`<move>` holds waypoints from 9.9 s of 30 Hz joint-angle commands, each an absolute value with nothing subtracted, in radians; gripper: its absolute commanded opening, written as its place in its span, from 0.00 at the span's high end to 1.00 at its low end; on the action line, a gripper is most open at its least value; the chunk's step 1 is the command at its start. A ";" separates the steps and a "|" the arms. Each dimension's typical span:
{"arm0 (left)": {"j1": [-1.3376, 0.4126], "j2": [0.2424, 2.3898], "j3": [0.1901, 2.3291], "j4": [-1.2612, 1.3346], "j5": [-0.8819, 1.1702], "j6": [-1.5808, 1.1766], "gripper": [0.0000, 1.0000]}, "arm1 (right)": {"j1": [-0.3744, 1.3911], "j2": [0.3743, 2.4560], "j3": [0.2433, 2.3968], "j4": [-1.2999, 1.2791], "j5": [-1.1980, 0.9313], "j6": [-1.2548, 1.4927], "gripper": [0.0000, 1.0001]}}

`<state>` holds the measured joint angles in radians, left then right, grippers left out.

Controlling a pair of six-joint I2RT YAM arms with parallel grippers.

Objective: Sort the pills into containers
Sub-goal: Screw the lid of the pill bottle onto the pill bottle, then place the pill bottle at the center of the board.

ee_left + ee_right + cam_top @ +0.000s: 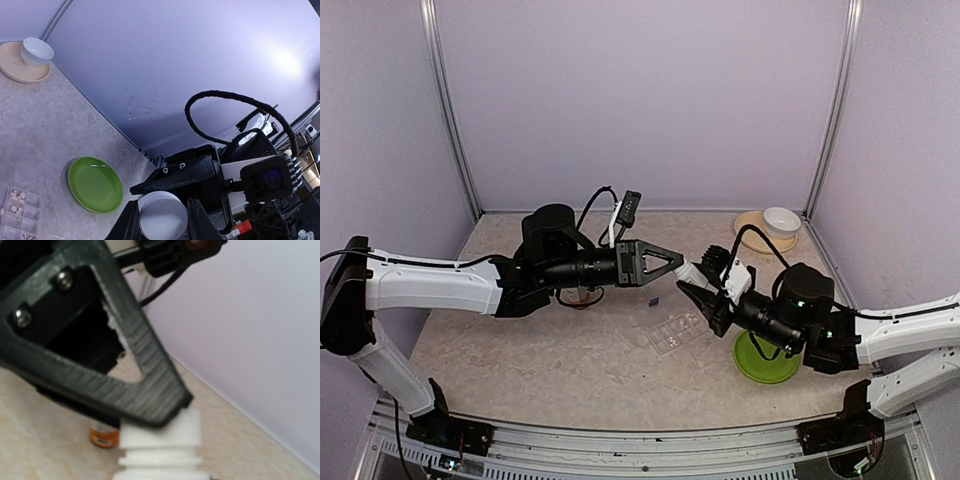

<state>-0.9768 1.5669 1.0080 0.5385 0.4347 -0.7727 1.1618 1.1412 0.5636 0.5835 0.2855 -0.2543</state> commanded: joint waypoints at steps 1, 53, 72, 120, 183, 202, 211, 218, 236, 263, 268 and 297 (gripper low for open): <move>-1.022 1.579 0.990 0.573 0.553 -0.682 0.76 | 1.188 1.103 0.607 0.608 0.073 -0.151 1.00; -1.067 1.399 0.961 0.495 0.243 -0.510 0.01 | 1.187 1.102 0.648 0.532 0.138 0.110 1.00; -1.090 1.410 0.960 0.531 0.293 -0.509 0.01 | 1.188 1.181 0.678 0.526 0.194 0.109 1.00; -1.078 1.369 0.909 0.606 0.321 -0.570 0.01 | 1.187 1.272 0.713 0.526 0.137 0.108 1.00; -1.003 1.456 1.068 0.234 0.359 -0.702 0.75 | 1.188 1.157 0.723 0.347 0.257 -0.070 1.00; -1.040 1.401 0.946 0.546 0.573 -0.543 0.83 | 1.164 1.071 0.636 0.463 0.032 0.353 1.00; -1.042 1.394 0.938 0.575 0.598 -0.548 0.86 | 1.154 1.041 0.615 0.477 0.024 0.356 0.99; -1.036 1.401 0.971 0.489 0.526 -0.568 0.89 | 1.155 1.069 0.641 0.426 0.055 0.300 0.55; -0.952 1.366 0.976 0.172 0.220 -0.456 0.88 | 1.148 1.042 0.657 0.274 0.251 0.186 0.00; -0.649 1.526 1.084 -0.135 -0.496 -0.247 0.89 | 1.137 1.064 0.646 0.242 0.311 0.186 0.00; -0.570 1.562 1.062 -0.124 -0.514 -0.264 0.89 | 1.137 1.057 0.634 0.239 0.317 0.190 0.00; -0.437 1.772 0.986 0.000 -0.390 -0.306 0.71 | 1.131 1.095 0.635 0.244 0.319 0.208 0.00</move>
